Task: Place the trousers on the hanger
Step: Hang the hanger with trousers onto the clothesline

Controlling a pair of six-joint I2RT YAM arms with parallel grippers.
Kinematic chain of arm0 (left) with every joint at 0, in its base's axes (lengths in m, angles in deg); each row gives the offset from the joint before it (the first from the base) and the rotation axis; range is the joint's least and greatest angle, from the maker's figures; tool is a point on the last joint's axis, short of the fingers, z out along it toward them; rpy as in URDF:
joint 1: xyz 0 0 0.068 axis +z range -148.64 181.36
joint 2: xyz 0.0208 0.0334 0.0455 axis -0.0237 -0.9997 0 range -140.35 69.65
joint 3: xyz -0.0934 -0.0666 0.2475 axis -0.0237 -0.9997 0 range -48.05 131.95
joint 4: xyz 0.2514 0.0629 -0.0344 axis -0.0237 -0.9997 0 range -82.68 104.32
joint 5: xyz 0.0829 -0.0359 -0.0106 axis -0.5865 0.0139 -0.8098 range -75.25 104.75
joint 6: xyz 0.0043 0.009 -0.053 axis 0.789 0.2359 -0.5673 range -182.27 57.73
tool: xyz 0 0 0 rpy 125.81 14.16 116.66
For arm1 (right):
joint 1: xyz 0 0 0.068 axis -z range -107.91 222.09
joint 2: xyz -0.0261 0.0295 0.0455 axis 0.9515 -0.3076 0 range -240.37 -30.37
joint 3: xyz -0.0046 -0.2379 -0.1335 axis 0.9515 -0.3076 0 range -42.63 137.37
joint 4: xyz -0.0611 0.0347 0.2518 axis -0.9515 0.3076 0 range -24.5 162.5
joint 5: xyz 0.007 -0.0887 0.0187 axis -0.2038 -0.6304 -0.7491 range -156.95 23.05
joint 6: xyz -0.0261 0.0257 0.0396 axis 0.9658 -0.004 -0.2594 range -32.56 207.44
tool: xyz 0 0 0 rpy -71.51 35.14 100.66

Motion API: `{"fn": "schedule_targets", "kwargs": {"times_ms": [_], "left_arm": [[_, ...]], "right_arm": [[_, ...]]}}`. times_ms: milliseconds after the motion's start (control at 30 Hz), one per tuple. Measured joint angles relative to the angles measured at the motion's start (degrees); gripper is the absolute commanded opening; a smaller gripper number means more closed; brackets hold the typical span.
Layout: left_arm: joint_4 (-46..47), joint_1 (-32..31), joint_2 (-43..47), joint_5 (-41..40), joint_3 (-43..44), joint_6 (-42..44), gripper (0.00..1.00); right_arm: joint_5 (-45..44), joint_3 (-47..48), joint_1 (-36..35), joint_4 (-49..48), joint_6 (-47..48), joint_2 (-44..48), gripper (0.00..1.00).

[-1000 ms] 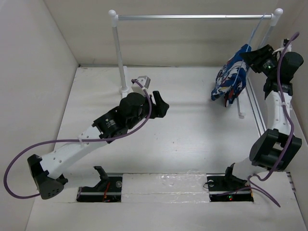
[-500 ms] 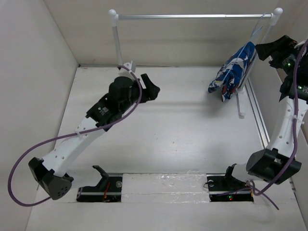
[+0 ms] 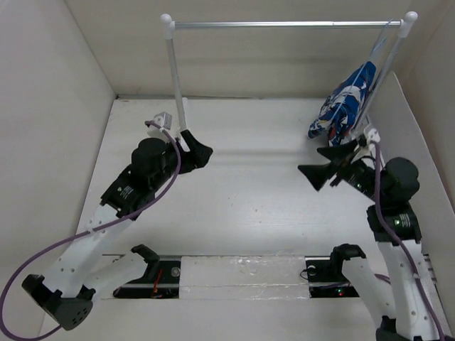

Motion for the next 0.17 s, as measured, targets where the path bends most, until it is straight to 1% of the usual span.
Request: {"fn": "schedule_targets", "kwargs": {"times_ms": [100, 167], "left_arm": [[-1.5, 0.0, 4.3, 0.1, -6.0, -1.2, 0.69], [-2.3, 0.0, 6.6, 0.4, -9.8, -2.0, 0.7]], "right_arm": [[-1.7, -8.2, -1.4, 7.8, 3.5, 8.5, 1.0], [-2.7, -12.4, -1.5, 12.7, 4.8, 12.5, 1.0]]}}
